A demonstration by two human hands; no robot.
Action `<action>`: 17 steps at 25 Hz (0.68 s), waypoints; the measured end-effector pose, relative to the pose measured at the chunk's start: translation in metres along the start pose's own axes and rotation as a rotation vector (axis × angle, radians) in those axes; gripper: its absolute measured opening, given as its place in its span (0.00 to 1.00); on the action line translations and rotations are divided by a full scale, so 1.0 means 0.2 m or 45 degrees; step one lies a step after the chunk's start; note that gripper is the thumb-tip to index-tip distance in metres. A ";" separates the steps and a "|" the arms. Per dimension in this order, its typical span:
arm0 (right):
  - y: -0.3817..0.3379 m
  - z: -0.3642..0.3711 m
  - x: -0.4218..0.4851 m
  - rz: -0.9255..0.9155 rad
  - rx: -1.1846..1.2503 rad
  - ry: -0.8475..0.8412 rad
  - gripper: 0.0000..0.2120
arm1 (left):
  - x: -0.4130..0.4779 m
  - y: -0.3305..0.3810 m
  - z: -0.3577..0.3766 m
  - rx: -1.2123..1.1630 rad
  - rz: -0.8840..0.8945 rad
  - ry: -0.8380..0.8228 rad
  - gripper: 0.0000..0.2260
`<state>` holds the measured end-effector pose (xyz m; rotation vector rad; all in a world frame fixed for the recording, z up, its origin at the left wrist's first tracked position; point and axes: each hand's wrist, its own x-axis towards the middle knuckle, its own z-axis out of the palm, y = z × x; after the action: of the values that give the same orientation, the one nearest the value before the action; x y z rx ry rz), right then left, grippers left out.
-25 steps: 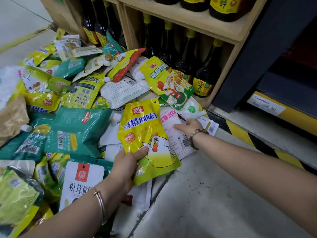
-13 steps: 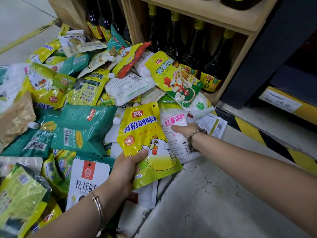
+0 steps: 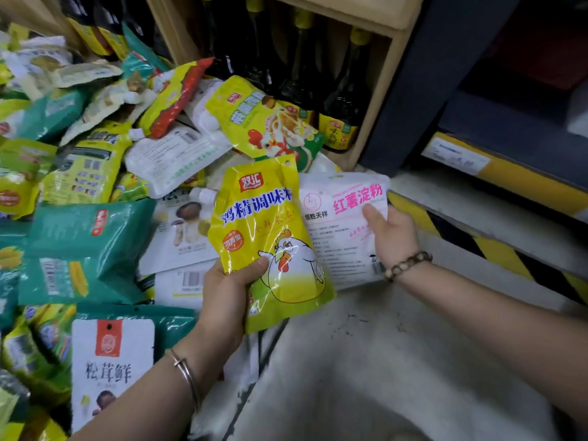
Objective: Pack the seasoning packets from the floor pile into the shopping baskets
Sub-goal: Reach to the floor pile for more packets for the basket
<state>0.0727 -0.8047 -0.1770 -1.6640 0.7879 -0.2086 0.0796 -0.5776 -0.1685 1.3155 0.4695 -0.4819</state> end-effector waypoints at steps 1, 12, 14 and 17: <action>-0.03 -0.07 0.00 -0.028 0.001 0.072 0.08 | 0.00 0.00 0.06 -0.005 0.027 -0.037 0.10; -0.48 -0.90 -0.17 -0.265 0.008 0.764 0.16 | -0.22 0.03 0.77 0.000 0.306 -0.403 0.10; -0.60 -0.98 -0.23 -0.334 -0.075 0.804 0.19 | -0.29 0.08 0.84 0.001 0.342 -0.447 0.09; -0.72 -1.05 -0.31 -0.399 -0.047 0.852 0.22 | -0.38 0.15 0.89 -0.021 0.455 -0.493 0.08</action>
<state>-0.0314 -0.9292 0.0291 -1.7599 1.0143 -1.0126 0.0457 -0.7410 -0.0668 1.2207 -0.0833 -0.4177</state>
